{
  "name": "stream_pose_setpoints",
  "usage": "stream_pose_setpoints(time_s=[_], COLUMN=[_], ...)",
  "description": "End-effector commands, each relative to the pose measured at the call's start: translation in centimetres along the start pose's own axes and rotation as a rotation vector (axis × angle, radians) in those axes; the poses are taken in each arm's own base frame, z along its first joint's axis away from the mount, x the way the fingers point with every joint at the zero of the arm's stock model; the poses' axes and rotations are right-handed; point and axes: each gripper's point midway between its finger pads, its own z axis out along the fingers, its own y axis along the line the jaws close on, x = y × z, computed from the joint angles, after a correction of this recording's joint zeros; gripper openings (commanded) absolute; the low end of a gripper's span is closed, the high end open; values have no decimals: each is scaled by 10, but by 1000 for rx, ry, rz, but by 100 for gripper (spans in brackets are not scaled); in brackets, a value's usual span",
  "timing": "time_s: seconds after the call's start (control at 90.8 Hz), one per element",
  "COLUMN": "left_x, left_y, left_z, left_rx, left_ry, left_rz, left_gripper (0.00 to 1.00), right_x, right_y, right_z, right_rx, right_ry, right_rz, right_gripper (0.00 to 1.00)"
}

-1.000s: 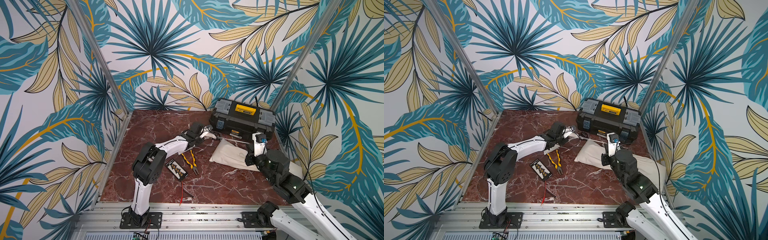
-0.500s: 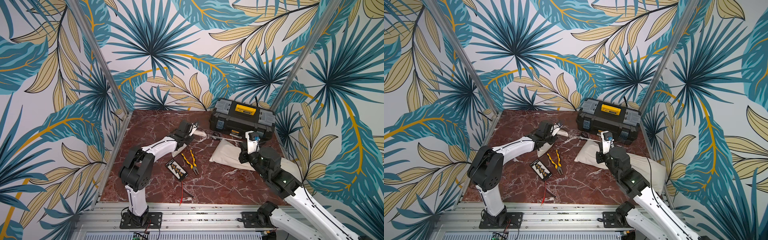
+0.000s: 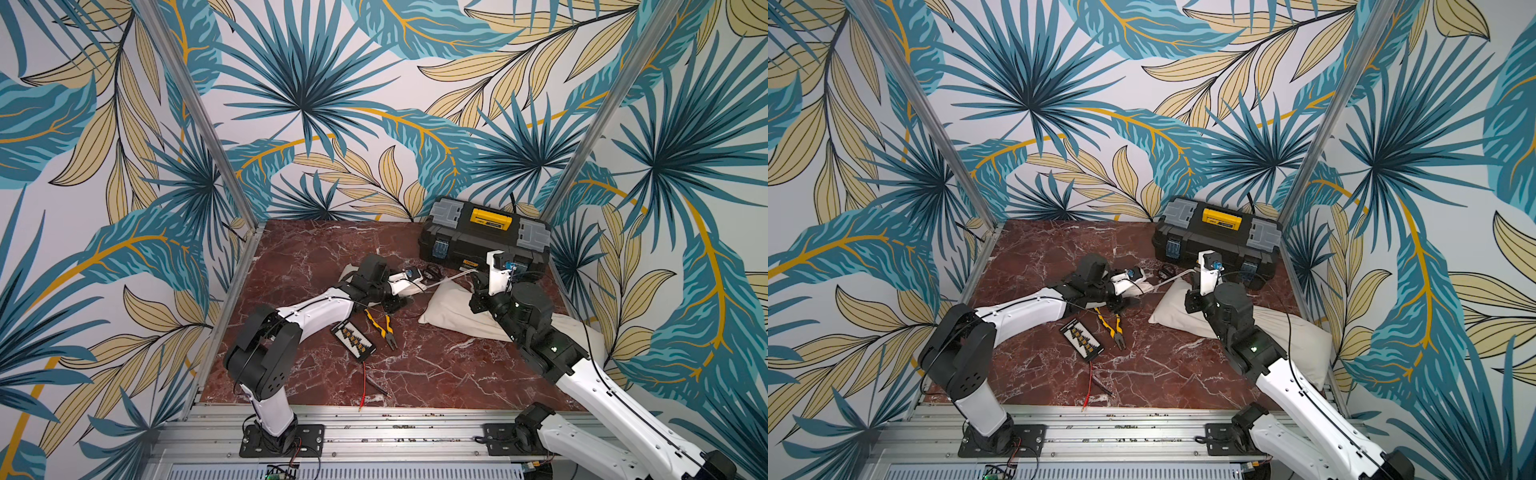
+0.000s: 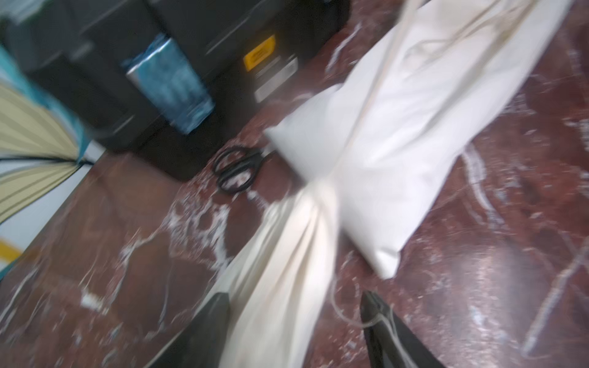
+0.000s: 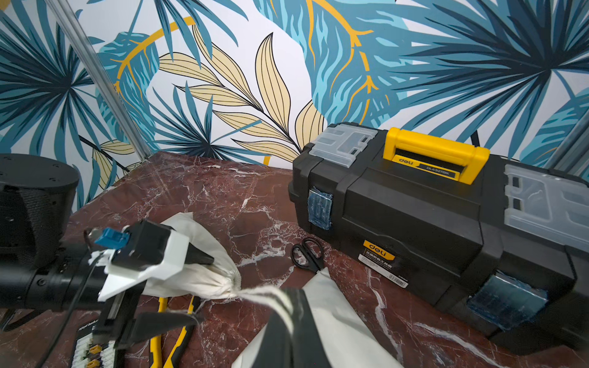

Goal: Close the soil bag
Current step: Frap the soil bag at the center of the board.

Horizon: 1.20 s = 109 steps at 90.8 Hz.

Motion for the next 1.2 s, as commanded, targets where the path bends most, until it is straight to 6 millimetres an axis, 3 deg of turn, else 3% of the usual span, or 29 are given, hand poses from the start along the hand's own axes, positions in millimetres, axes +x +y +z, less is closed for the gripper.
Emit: stream_pose_setpoints(time_s=[0.0, 0.165, 0.253, 0.507, 0.683, 0.925, 1.189], left_x=[-43, -59, -65, -38, -10, 8, -39], left_y=[-22, -20, -18, -17, -8, -3, -18], left_z=[2, 14, 16, 23, 26, 28, 18], left_rx=[116, 139, 156, 149, 138, 144, 200], left_ry=[-108, -120, -120, -15, 110, 194, 36], left_rz=[87, 93, 99, 109, 84, 56, 75], left_gripper=[69, 65, 55, 21, 10, 9, 26], right_x=[-20, -19, -19, -27, -34, -35, -32], right_y=[4, 4, 3, -2, -11, -18, -9], right_z=[-5, -7, -8, -18, -30, -38, -31], right_rx=[-24, -31, -30, -9, 25, 55, 11], right_ry=[-60, -58, -58, -106, -132, -148, -127], right_rz=[29, 32, 33, 45, 37, 36, 39], right_gripper=[0, 0, 0, 0, 0, 0, 0])
